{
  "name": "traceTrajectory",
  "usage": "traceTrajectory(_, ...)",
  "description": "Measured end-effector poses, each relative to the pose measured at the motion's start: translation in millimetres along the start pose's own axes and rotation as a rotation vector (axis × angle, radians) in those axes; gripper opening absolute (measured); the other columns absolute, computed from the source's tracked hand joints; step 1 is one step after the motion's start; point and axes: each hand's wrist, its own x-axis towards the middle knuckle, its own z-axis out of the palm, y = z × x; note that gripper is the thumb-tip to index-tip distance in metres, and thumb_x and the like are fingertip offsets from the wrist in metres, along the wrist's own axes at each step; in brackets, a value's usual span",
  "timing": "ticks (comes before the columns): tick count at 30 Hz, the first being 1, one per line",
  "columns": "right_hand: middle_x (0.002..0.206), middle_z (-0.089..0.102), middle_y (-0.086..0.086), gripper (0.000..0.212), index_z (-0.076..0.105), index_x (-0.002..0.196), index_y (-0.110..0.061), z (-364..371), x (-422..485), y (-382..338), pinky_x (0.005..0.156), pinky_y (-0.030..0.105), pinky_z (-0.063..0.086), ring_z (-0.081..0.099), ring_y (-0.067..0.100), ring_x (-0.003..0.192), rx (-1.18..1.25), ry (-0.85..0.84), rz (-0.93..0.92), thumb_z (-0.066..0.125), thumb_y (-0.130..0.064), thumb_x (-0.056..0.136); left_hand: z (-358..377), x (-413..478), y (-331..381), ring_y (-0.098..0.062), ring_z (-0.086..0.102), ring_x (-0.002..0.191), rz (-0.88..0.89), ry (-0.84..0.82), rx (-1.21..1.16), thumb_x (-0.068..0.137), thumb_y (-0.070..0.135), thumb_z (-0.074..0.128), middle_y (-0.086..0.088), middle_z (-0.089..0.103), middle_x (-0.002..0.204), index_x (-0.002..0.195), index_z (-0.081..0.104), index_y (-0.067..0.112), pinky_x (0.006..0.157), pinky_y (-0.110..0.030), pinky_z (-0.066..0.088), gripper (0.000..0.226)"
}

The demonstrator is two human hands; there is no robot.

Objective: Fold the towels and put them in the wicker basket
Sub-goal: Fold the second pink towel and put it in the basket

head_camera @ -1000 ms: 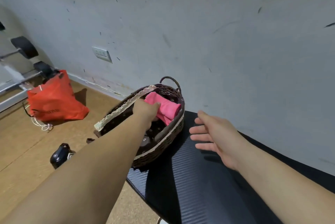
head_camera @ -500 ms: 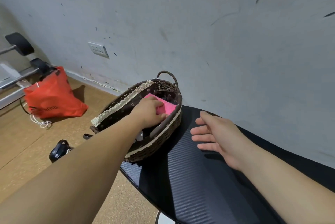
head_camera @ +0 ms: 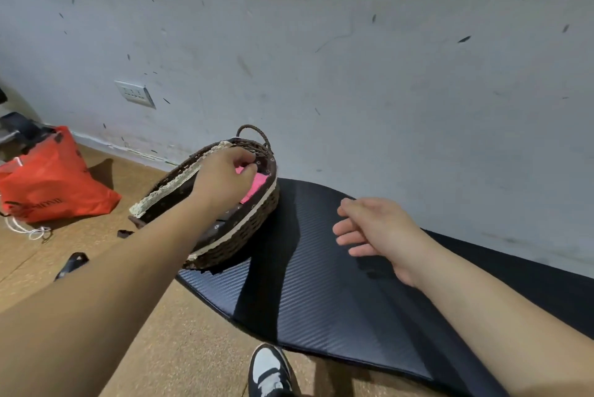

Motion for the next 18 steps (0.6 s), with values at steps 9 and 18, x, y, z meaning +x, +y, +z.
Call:
traceTrajectory(9,0.098,0.072,-0.01,0.032,0.071,0.097,-0.028,-128,-86,80,0.089,0.035,0.056,0.067,0.009,0.093,-0.66,0.003,0.06,0.06,-0.057,0.094,107,-163,148,0.003,0.068,0.074,0.082,-0.479,-0.292,0.095,0.027,0.066,0.016,0.075,0.075,0.083,0.076,0.028,0.065,-0.01,0.045,0.015)
traceTrajectory(18,0.129,0.064,0.011,0.063,0.062,0.129,-0.018,-279,-116,187,0.101,0.045,0.05,0.055,0.034,0.125,-0.763,0.635,0.233,0.061,-0.062,0.083,217,-228,203,-0.001,0.069,0.092,0.093,-0.658,-0.294,0.096,0.031,0.069,0.017,0.074,0.095,0.101,0.075,0.031,0.088,-0.026,0.056,0.009)
